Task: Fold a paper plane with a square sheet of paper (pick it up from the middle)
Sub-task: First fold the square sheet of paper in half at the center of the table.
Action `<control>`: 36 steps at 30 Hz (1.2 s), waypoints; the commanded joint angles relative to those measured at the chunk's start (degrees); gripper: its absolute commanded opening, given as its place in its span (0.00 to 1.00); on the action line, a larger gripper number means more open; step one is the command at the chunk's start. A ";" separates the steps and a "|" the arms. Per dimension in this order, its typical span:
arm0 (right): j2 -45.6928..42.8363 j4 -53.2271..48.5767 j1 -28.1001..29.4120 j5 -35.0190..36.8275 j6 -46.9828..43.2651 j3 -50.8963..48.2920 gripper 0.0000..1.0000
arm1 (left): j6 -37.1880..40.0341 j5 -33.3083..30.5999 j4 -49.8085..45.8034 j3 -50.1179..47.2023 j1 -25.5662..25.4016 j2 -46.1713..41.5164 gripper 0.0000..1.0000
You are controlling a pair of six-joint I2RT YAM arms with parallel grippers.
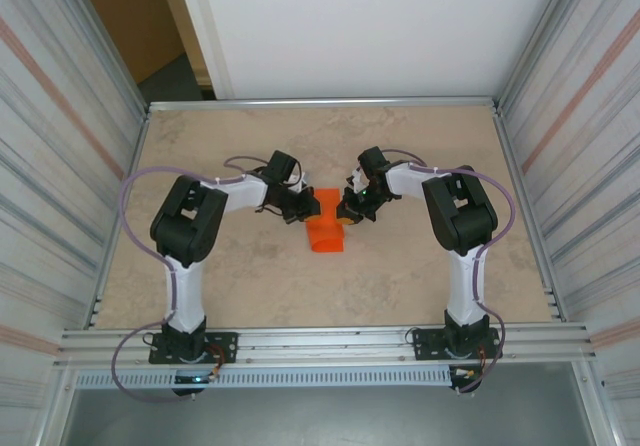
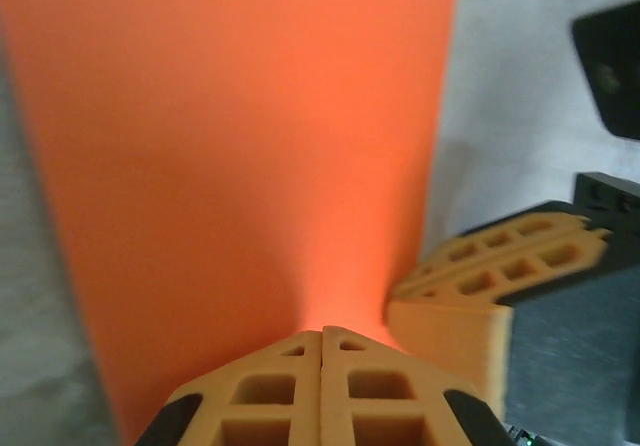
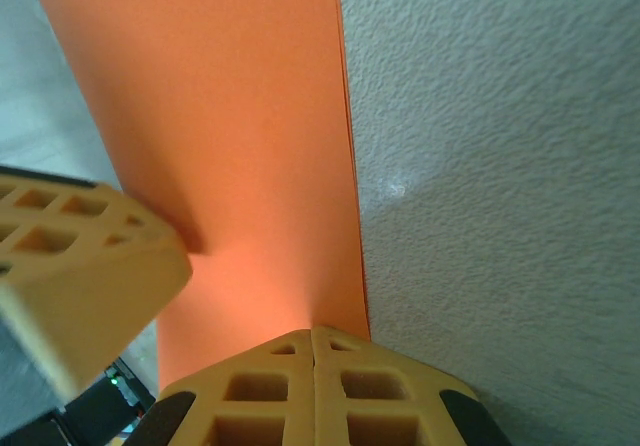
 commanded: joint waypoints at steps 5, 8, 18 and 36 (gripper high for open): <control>9.41 -10.54 -0.52 23.46 -0.39 -7.64 0.00 | 1.60 0.54 2.20 -2.37 4.90 2.27 0.00; 9.27 -10.46 -0.65 23.64 -0.40 -7.97 0.00 | 2.34 0.93 2.34 -3.37 7.48 1.90 0.00; 8.78 -10.37 -0.54 23.73 -0.35 -8.28 0.00 | -0.25 1.59 1.42 -4.83 4.27 -9.92 0.00; 8.77 -10.36 -0.52 23.97 -0.39 -8.53 0.00 | -5.32 0.13 7.92 -17.03 -0.92 -9.21 0.00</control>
